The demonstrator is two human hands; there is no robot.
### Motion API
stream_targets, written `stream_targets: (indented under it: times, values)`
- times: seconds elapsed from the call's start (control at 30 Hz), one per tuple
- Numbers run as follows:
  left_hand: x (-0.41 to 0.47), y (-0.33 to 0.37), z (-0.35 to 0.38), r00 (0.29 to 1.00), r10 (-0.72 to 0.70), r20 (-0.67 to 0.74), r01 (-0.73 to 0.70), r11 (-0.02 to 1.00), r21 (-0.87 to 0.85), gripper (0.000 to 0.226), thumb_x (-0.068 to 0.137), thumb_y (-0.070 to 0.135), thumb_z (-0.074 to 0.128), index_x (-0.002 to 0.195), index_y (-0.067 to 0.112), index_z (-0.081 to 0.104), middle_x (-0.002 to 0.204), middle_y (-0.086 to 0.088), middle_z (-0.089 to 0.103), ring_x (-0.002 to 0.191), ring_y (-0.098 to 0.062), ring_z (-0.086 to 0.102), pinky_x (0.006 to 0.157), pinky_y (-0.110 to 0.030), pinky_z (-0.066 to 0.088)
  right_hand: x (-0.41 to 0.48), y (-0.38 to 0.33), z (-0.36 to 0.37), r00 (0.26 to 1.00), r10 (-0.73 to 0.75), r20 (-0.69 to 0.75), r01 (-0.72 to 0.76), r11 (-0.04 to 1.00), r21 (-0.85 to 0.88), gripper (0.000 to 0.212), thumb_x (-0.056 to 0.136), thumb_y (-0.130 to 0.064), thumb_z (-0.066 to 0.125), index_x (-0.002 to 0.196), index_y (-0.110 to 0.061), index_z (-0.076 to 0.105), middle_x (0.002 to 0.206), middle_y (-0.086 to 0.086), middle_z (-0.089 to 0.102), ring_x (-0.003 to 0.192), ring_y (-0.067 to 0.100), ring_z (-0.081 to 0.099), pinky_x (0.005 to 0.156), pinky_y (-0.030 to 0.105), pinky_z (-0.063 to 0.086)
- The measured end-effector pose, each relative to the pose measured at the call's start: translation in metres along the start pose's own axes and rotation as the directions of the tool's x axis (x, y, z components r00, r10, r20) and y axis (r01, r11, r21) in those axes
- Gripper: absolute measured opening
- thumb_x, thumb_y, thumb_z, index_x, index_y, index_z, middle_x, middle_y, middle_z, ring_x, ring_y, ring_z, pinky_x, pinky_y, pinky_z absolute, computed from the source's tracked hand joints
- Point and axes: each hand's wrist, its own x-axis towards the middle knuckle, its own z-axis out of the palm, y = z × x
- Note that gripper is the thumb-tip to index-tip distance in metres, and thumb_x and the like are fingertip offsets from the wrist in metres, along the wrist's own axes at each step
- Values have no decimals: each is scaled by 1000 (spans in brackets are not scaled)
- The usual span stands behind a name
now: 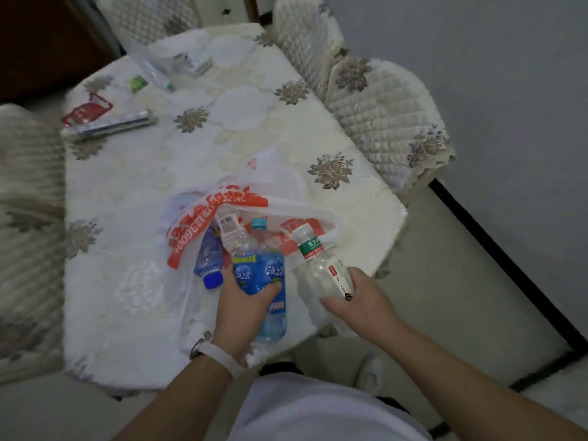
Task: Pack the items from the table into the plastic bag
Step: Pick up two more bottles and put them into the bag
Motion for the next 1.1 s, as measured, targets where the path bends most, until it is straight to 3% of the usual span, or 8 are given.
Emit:
stream_targets:
  times: [0.23,0.3,0.5,0.63,0.73,0.9,1.0,1.1]
  values:
    - [24,12,-31,983,-24,-182,33,998,48,55,74,29,85,119,35,54,102,17,68,87,-1,68,64,-18,51,47,-31,30,974,5,228,8,999,-53,43,74,-51,73,103,-25,54,90,-8,63,78,10,61,68,30,51]
    - [38,14,-37,981,-12,-192,33,993,109,59,69,38,85,118,38,53,104,15,68,88,-4,68,70,-26,56,58,-40,45,968,7,251,14,997,-80,46,73,-52,72,105,-26,52,91,-8,63,78,10,61,66,31,52]
    - [83,24,-48,973,33,-229,9,984,181,88,50,65,75,128,34,48,118,10,65,102,-14,66,86,-40,57,90,-64,84,990,-30,136,37,998,-48,55,70,-55,71,117,-31,54,98,-11,65,84,9,63,70,32,54]
    - [108,27,-53,958,111,-263,-41,965,257,89,56,71,71,132,30,48,126,5,60,112,-19,61,94,-43,54,111,-81,99,995,-70,75,71,997,-7,36,77,-41,75,103,-34,51,84,-14,61,72,-2,57,57,17,43]
    - [128,28,-57,954,161,-253,-86,955,283,92,59,78,62,134,25,50,129,1,60,118,-22,58,100,-43,51,124,-84,111,997,-81,-7,81,996,31,56,73,-45,74,122,-25,55,110,-5,66,96,13,63,79,31,53]
    - [125,24,-67,932,314,-180,-247,915,319,68,83,46,66,141,16,46,136,-6,52,127,-24,46,108,-44,42,128,-88,114,983,-184,25,183,983,8,60,69,-33,75,124,-30,50,118,-5,62,107,13,60,88,37,52]
    - [100,4,-74,896,435,-86,-352,817,457,61,84,27,72,138,9,50,139,-10,48,130,-22,40,112,-45,38,122,-72,112,970,-213,116,218,975,-34,62,68,-30,77,120,-39,45,114,-9,60,103,7,60,85,33,53]
    - [84,-20,-80,847,532,11,-431,674,600,72,79,19,78,141,1,47,146,-20,44,137,-32,37,113,-50,36,113,-59,113,964,-209,165,226,969,-95,85,64,-32,79,137,-40,36,124,-13,58,109,4,58,88,35,54]
